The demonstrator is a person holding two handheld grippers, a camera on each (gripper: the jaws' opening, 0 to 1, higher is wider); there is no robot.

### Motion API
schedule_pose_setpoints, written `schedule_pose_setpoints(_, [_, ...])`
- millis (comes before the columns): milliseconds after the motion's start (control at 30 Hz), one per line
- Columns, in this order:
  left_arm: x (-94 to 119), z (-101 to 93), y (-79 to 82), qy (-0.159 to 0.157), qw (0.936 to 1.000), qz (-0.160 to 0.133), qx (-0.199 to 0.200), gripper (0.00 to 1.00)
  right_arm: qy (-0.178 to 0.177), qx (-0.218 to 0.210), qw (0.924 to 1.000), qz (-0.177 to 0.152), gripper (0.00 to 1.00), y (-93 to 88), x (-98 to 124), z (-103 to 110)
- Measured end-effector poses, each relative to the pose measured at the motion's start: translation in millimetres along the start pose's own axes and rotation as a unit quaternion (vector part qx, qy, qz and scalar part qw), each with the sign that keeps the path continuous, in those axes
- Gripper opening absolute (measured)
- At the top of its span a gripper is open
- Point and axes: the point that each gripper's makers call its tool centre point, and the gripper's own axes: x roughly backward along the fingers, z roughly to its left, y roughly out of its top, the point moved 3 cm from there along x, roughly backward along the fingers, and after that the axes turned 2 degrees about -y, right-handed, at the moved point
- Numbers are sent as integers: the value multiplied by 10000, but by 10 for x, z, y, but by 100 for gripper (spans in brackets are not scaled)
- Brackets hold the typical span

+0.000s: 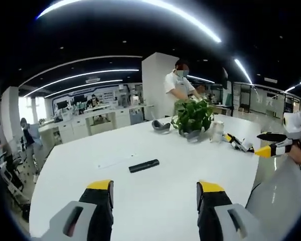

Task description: Press the specified remote control buttons in sequence, fully releasing each button before pressing the next.

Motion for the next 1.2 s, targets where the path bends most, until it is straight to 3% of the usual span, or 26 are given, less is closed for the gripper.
schedule_pose_setpoints(167, [-147,69,43,-135,9999,79,-55,68,-27,-14,10000,60,88,-13,-17,-14])
schedule_pose_setpoints(400, [-346,124,73,-352,9977,284,-498,68,-14,-26,9998,171,88,-46,-39,-16])
schedule_pose_setpoints(800, [-698,165,22,-711,9919,627,-847,69,161,-17,9993,324,90,-94,-83,38])
schedule_pose_setpoints(1200, [-1031,215,14,-1129,9761,1054,-1526,69,140,55,9986,507,89,-152,-97,42])
